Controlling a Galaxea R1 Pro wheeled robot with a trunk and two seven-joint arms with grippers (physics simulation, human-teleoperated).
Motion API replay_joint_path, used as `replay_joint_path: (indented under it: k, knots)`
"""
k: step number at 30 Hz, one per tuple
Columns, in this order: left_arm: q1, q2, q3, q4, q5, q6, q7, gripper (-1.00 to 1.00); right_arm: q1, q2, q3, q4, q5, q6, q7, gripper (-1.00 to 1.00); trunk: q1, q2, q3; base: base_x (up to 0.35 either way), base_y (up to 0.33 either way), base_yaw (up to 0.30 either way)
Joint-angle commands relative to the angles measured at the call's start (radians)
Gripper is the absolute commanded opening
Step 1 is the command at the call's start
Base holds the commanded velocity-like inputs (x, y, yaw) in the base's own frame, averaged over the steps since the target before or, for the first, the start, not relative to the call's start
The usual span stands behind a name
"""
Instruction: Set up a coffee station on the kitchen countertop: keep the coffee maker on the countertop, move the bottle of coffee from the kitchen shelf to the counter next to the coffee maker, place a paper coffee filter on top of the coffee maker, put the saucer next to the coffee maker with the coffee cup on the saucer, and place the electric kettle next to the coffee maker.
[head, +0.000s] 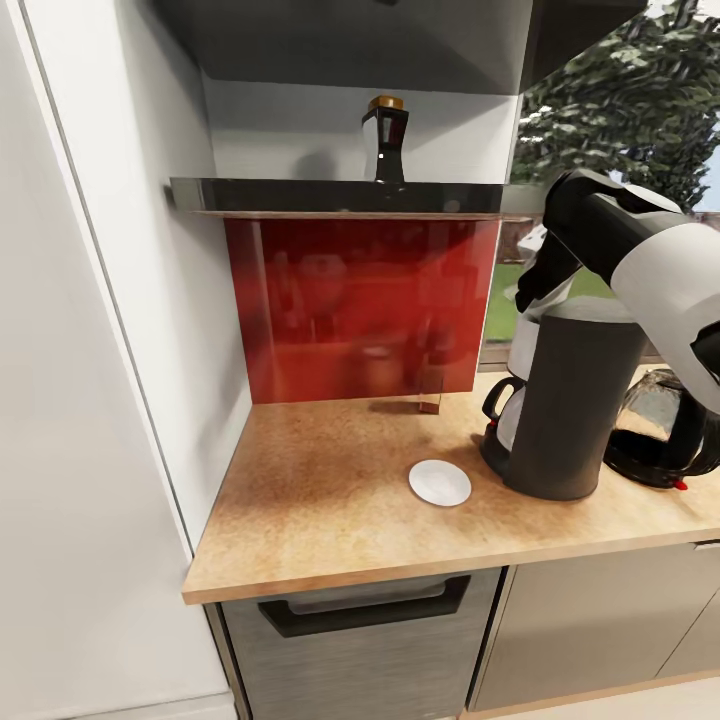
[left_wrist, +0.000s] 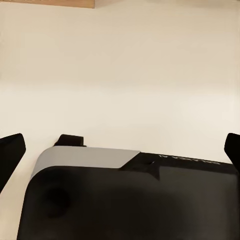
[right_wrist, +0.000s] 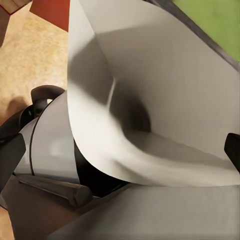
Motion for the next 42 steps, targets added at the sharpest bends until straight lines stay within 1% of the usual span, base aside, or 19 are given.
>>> replay_joint_path:
  k: [1, 19, 22, 29, 42]
  knots:
    - [0.001, -0.001, 0.003, -0.002, 0.001, -0.001, 0.001, 1.0, 0.0, -0.001, 0.0, -0.003, 0.01, 0.002, 0.01, 1.0, 0.0, -0.001, -0.001, 0.0, 0.0, 0.0]
    - [0.0, -0.001, 0.003, -0.002, 0.001, -0.001, 0.001, 1.0, 0.0, -0.011, -0.013, -0.011, 0.007, 0.001, 0.012, 1.0, 0.0, -0.001, -0.001, -0.001, 0.0, 0.0]
    - [0.0, 0.0, 0.003, -0.002, 0.001, -0.001, 0.001, 1.0, 0.0, -0.013, -0.015, -0.045, 0.007, 0.001, 0.013, 1.0, 0.0, -0.001, -0.001, -0.189, 0.0, 0.0]
    - [0.0, 0.0, 0.003, -0.002, 0.001, -0.001, 0.001, 1.0, -0.004, -0.015, -0.016, -0.074, 0.007, 0.002, 0.019, 1.0, 0.0, -0.001, -0.001, -0.071, 0.0, 0.0]
    - [0.0, 0.0, 0.003, -0.002, 0.001, -0.001, 0.001, 1.0, -0.005, -0.016, -0.02, -0.08, 0.003, 0.001, 0.023, 1.0, 0.0, -0.001, -0.001, -0.179, 0.0, 0.0]
